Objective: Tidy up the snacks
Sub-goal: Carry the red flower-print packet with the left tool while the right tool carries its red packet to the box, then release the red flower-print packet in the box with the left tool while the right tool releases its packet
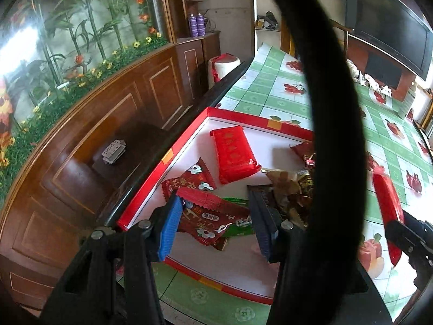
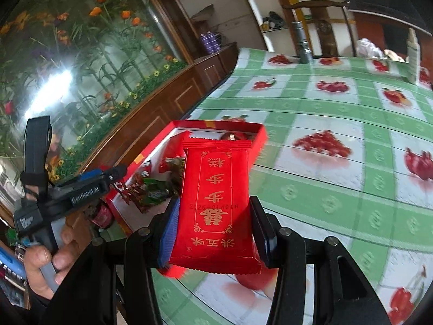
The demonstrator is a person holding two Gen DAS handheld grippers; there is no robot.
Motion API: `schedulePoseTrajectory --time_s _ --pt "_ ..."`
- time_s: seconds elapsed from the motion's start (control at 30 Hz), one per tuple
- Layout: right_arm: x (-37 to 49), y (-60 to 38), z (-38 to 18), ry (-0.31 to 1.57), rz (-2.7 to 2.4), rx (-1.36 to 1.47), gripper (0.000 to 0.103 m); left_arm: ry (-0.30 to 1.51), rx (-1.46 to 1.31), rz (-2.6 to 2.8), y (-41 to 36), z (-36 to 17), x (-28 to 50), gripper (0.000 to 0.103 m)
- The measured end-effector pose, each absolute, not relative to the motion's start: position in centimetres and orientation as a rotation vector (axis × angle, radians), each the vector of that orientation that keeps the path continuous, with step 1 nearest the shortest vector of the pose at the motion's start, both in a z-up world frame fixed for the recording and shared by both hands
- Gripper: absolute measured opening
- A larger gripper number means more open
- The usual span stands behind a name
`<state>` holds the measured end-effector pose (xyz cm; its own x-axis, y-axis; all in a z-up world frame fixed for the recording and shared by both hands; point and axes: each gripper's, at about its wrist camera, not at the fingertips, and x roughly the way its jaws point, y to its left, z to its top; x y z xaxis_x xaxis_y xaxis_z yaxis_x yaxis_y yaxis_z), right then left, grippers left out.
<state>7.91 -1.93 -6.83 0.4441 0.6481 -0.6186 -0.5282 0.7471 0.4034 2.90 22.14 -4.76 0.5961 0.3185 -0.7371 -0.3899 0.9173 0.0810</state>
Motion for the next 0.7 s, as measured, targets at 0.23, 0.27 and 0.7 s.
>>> schedulePoseTrajectory --time_s 0.23,0.27,0.7 --pt "11.2 1.9 -7.0 0.86 0.778 0.173 0.049 0.851 -0.099 0.406 22.5 -5.5 3.6 0.051" --pt "11.7 2.5 -7.1 0.863 0.781 0.17 0.049 0.852 -0.101 0.403 22.5 -5.6 3.8 0.052" --pt "15.9 8.1 -8.3 0.897 0.78 0.097 0.049 0.867 -0.089 0.386 22.6 -6.5 6.1 0.052"
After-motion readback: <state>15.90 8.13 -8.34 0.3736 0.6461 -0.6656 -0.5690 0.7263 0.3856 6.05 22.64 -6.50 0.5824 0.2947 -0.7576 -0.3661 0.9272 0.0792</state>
